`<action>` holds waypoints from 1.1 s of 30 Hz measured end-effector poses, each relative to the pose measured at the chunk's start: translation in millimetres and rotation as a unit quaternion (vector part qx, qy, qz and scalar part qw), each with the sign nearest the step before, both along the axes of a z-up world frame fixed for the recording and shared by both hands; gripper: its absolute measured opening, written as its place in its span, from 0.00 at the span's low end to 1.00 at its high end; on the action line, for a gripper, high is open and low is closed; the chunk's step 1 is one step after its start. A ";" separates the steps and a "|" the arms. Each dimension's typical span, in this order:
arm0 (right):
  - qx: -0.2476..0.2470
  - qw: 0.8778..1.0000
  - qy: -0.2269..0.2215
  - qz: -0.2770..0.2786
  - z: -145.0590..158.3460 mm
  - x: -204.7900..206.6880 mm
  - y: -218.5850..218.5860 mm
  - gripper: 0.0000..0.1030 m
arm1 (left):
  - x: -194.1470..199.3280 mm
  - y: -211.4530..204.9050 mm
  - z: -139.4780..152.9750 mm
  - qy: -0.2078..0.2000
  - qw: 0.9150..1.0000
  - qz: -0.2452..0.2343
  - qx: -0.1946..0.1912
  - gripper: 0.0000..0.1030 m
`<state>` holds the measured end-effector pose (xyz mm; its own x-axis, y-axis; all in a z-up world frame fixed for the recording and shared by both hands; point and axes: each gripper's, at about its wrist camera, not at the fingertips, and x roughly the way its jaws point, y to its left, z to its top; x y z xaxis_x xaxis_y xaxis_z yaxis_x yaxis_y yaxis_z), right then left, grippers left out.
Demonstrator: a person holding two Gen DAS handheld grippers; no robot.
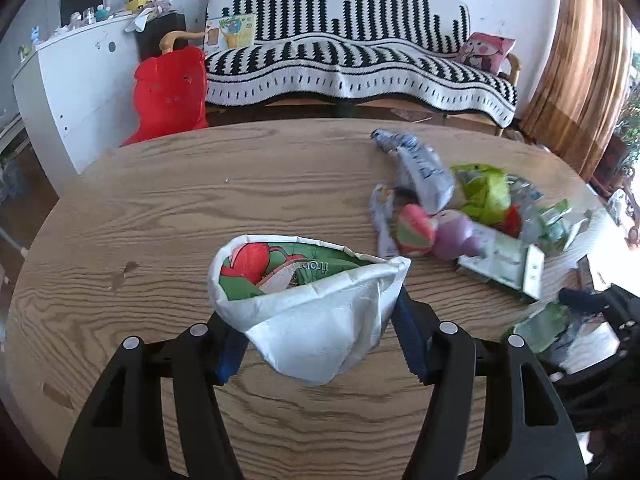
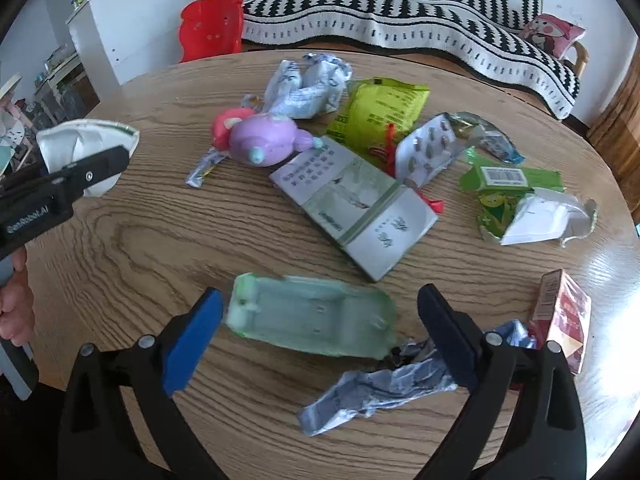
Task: Collect trash
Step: 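Grasp the white-red snack cup with the left gripper while the right gripper grasps the green tray, then carry the snack cup and green tray over the bin with both grippers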
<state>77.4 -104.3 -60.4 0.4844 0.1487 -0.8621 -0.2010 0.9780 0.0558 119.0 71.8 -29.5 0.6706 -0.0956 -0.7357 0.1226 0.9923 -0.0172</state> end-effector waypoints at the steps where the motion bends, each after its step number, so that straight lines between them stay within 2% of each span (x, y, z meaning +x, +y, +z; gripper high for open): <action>1: -0.002 1.000 0.003 0.003 -1.7 0.1 2.5 0.92 | -1.7 -2.0 1.7 -0.001 1.000 -0.003 -0.001 0.60; 6: -0.014 1.000 0.013 -0.003 -14.3 3.8 7.2 0.91 | -5.2 -12.6 6.5 -0.002 1.000 -0.009 0.000 0.60; 8: -0.010 1.000 0.016 -0.012 -15.8 4.6 4.5 0.87 | -5.9 -17.3 6.5 0.001 1.000 -0.011 -0.001 0.60; 9: -0.007 1.000 0.010 -0.017 -13.8 3.9 2.2 0.76 | -6.5 -18.1 6.2 0.001 1.000 -0.011 -0.001 0.60; 10: -0.001 1.000 0.009 -0.020 -11.8 3.8 -0.4 0.77 | -7.0 -20.0 6.4 0.002 1.000 -0.012 -0.002 0.60; 19: 0.039 0.998 -0.040 -0.026 36.3 -24.5 -33.6 0.76 | -15.1 -43.4 18.8 -0.004 1.000 -0.024 -0.012 0.60; 22: 0.041 0.996 -0.058 -0.050 53.0 -38.7 -67.1 0.76 | -18.0 -61.1 24.9 -0.008 0.999 -0.035 -0.019 0.60; 27: 0.046 0.988 -0.072 -0.128 67.5 -67.9 -156.4 0.76 | -29.6 -121.7 36.0 -0.015 0.996 -0.082 -0.028 0.60; 29: 0.047 0.983 -0.074 -0.164 68.8 -81.5 -193.9 0.77 | -37.4 -154.0 39.5 -0.017 0.993 -0.109 -0.033 0.60; 33: 0.046 0.964 -0.073 -0.251 65.5 -124.0 -289.4 0.77 | -57.5 -221.7 41.5 -0.020 0.985 -0.164 -0.041 0.60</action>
<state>-46.5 -393.7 5.1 0.6303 -0.0643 -0.7737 0.2846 0.9463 0.1532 61.4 -149.9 12.0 0.6215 -0.3701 -0.6905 0.4387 0.8946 -0.0847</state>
